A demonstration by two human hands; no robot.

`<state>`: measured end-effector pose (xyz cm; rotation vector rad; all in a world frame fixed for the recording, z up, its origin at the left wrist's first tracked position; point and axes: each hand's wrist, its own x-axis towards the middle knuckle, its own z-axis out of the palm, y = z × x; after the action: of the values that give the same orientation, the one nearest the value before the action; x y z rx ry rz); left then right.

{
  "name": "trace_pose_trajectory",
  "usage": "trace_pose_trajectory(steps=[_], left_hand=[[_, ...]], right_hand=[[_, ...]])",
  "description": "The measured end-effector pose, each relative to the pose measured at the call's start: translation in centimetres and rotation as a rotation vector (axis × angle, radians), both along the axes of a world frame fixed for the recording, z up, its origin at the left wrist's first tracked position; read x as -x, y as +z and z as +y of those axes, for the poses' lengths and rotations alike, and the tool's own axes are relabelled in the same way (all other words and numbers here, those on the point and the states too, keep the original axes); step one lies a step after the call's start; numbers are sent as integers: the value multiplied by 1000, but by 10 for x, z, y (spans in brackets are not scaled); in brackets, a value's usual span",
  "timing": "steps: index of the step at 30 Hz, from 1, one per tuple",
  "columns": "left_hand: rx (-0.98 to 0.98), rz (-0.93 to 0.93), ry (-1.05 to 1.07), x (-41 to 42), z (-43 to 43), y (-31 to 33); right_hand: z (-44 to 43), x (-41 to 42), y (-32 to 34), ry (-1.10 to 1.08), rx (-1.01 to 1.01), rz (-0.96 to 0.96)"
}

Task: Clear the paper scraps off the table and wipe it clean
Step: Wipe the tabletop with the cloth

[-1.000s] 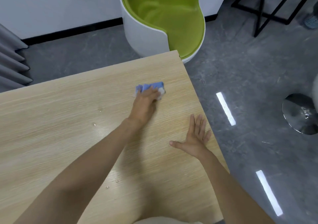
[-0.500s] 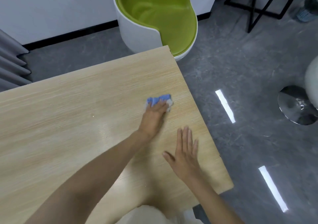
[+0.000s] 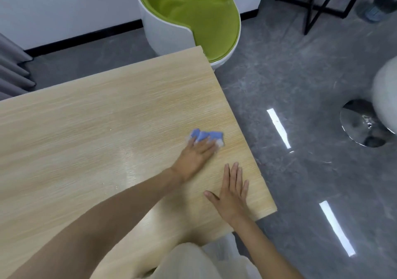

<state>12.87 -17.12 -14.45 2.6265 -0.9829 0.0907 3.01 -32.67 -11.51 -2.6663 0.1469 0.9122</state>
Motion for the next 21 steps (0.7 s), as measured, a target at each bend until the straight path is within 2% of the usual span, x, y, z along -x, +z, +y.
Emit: trace_pose_trajectory(steps=[1, 2, 3, 5, 7, 9, 10, 11, 14, 15, 16, 17, 19, 21], left_hand=[[-79, -42, -223, 6, 7, -1], [-105, -50, -345, 3, 21, -2], [-102, -45, -358, -6, 33, 0], [-6, 65, -72, -25, 53, 12], [64, 60, 270, -41, 55, 20], [103, 65, 467, -36, 31, 23], [110, 81, 471, -24, 16, 21], [104, 87, 384, -8, -2, 23], [-98, -34, -194, 26, -10, 14], [-128, -57, -289, 19, 3, 15], [-127, -88, -294, 8, 15, 19], [-141, -95, -228, -5, 27, 23], [-140, -113, 42, -25, 45, 24], [-50, -75, 267, -22, 32, 24]], right_hand=[[0, 0, 1, 12, -1, 14], [0, -1, 2, 16, -3, 26], [-1, -1, 2, 15, -6, 33], [-1, -2, 3, 22, -9, 38], [-1, -3, 4, 29, -10, 47], [-1, -2, 3, 29, -11, 49], [-1, -2, 4, 28, -12, 51], [-1, -2, 4, 27, -12, 53], [-1, -2, 3, 31, -6, 48], [-1, -2, 2, 30, -9, 44], [-1, -2, 1, 30, -12, 41], [-1, -2, 0, 31, -10, 35], [-2, -2, 0, 33, -3, 30], [-2, -3, -1, 22, -4, 25]])
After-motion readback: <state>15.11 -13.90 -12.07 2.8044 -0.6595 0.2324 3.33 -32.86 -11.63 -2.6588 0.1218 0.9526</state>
